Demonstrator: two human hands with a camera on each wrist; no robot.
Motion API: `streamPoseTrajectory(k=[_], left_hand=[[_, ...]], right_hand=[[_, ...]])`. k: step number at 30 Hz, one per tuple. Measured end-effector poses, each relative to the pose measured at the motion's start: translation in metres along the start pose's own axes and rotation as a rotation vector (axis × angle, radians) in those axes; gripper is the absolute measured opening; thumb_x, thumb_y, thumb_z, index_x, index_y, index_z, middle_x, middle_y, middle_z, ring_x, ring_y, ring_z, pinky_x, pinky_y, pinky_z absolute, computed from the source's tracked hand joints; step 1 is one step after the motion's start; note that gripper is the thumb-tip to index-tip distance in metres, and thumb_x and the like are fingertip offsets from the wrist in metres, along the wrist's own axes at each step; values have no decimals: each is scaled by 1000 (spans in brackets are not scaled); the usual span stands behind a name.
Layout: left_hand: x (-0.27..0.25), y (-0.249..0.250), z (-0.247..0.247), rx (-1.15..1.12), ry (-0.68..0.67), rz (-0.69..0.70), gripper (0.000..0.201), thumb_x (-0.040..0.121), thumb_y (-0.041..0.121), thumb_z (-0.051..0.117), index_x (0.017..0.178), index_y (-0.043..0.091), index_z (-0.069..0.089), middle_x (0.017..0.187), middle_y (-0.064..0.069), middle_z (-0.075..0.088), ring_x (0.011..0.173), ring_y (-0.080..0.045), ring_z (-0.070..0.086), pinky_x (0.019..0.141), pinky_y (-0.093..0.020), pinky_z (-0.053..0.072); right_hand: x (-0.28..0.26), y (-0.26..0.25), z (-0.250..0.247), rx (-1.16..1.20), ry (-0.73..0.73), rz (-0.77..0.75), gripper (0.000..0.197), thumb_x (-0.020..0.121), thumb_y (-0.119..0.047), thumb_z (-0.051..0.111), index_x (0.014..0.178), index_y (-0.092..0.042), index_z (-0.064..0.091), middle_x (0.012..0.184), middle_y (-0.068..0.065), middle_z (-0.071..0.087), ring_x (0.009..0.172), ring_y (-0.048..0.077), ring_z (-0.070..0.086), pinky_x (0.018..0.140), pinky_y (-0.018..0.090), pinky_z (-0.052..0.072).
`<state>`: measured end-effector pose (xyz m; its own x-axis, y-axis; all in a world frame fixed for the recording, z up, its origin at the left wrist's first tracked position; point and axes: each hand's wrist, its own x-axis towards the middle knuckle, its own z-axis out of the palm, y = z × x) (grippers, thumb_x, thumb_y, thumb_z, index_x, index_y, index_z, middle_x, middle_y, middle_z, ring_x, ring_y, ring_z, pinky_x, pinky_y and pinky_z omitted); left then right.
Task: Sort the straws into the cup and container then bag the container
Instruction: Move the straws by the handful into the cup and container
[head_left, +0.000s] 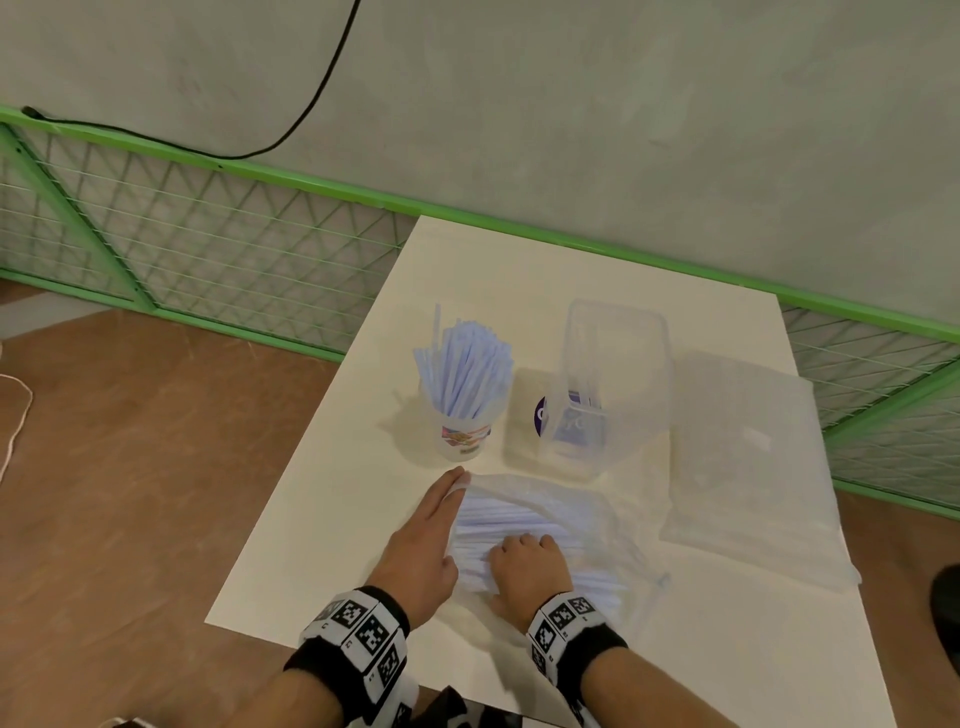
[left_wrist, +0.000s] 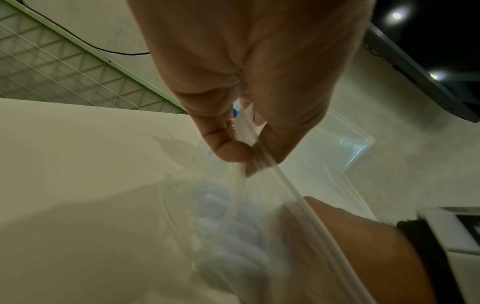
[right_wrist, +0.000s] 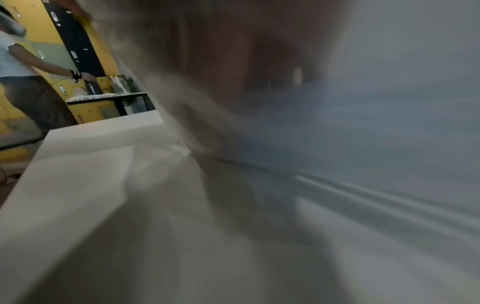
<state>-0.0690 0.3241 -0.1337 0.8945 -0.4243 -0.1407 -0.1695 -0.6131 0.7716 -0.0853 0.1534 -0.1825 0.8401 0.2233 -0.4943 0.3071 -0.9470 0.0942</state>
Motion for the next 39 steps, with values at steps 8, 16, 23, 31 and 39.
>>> streamPoseTrajectory(k=[8, 16, 23, 31, 39], left_hand=[[2, -1, 1, 1, -11, -6, 93, 75, -7, 48, 152, 32, 16, 157, 27, -1, 138, -1, 32, 98, -9, 32], [5, -5, -3, -19, 11, -4, 93, 70, -7, 47, 150, 33, 21, 155, 29, 5, 135, 0, 35, 93, -10, 37], [8, -3, -4, -8, 9, -38, 93, 72, -8, 50, 150, 32, 21, 154, 28, 7, 126, -7, 47, 86, -1, 30], [10, -3, -3, -21, 20, -15, 93, 72, -9, 49, 150, 32, 22, 154, 29, 7, 135, -1, 36, 87, -8, 38], [11, -3, -4, -25, -6, -53, 93, 73, -9, 51, 150, 33, 21, 156, 29, 6, 119, -12, 52, 79, -2, 33]], right_hand=[[-9, 6, 7, 86, 64, -45, 37, 94, -27, 54, 128, -13, 51, 125, 10, 57, 118, 31, 52, 101, 44, 35], [-38, 26, -25, 541, 264, 50, 34, 88, -43, 52, 117, -23, 52, 99, 1, 69, 92, 27, 64, 77, 32, 43], [-63, 23, -66, 1458, 473, 188, 21, 81, -24, 71, 65, -15, 64, 64, -6, 61, 64, 8, 55, 68, 25, 46], [-66, 24, -63, 1523, 461, 259, 7, 80, -13, 75, 73, -13, 71, 82, 0, 73, 81, 14, 68, 78, 27, 52], [-70, 21, -66, 1384, 566, 290, 17, 86, -23, 72, 70, -19, 67, 79, -7, 68, 74, 0, 61, 67, 9, 43]])
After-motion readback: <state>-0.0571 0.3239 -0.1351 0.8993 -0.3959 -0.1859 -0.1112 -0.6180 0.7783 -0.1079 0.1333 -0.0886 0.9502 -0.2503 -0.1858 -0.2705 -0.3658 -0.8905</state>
